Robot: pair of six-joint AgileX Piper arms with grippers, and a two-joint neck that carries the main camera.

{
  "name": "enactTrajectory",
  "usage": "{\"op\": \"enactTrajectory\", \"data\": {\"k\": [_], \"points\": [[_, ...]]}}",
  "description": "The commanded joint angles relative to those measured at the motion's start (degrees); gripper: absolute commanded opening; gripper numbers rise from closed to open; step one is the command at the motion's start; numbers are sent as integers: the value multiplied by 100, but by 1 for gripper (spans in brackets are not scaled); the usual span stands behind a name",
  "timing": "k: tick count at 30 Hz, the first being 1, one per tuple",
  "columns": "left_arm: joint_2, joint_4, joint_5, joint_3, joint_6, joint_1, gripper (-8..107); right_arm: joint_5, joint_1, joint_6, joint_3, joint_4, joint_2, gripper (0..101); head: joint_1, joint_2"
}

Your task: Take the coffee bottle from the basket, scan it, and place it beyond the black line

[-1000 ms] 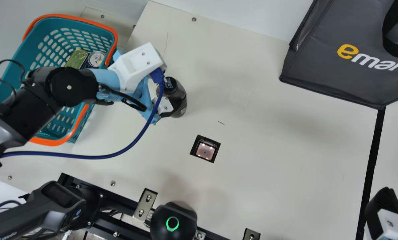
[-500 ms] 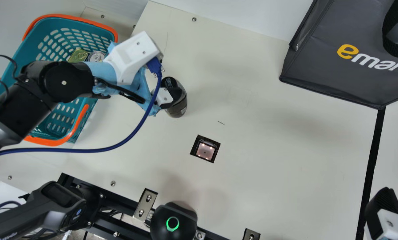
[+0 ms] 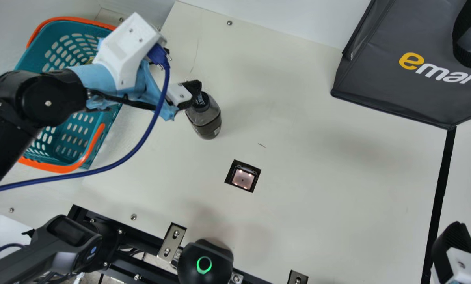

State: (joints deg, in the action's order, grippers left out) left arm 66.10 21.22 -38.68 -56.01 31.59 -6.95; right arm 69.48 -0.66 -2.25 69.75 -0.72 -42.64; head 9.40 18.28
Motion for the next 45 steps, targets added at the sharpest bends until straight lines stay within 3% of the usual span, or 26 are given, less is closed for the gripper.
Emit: {"op": "enactTrajectory", "data": {"k": [1,16,45], "points": [[-75,-120,32,23,-177,24,90,0,0,0,0,0,0,91,-148,14],[-687,-637,23,168,-804,557,90,0,0,0,0,0,0,91,-148,14],[-1268,-339,-168,324,-408,1400,90,-8,0,0,0,0,0,91,-148,14]]}}
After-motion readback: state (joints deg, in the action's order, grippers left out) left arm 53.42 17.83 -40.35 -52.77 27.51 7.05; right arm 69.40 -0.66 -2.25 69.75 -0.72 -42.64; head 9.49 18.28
